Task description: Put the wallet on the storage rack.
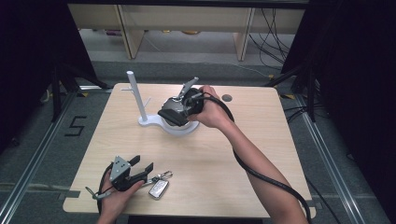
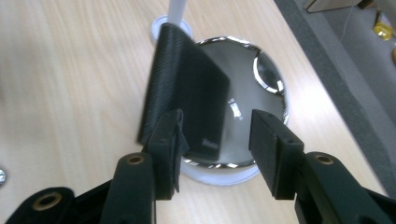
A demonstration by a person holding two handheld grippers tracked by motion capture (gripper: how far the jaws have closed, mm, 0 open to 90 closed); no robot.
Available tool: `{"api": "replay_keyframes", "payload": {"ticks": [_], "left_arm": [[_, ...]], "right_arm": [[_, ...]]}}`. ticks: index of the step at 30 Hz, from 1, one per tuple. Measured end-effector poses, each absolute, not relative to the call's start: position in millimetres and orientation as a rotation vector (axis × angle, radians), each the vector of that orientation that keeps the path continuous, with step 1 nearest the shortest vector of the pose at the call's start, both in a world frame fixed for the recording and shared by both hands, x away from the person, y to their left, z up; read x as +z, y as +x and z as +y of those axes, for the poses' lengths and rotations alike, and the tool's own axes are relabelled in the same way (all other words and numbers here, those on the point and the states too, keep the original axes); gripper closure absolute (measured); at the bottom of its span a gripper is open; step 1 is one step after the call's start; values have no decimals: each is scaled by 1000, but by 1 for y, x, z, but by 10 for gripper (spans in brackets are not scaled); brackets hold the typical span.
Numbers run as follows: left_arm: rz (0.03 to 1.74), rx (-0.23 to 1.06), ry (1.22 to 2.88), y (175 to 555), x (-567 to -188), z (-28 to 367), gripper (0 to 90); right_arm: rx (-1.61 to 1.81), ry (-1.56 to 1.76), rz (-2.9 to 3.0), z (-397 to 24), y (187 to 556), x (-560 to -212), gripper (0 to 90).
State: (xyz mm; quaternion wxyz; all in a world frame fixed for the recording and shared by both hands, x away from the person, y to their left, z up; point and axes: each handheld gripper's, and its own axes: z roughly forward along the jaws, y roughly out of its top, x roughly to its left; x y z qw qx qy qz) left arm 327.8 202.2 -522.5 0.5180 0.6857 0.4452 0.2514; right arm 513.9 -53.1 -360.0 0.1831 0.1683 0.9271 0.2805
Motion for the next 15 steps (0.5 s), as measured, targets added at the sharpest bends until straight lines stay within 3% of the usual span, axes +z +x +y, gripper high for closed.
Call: {"api": "replay_keyframes", "payload": {"ticks": [15], "left_arm": [[1101,587,1652,329,-523,202,356]], "right_arm": [[827,777,2635,-152,473,-416,624]]}}
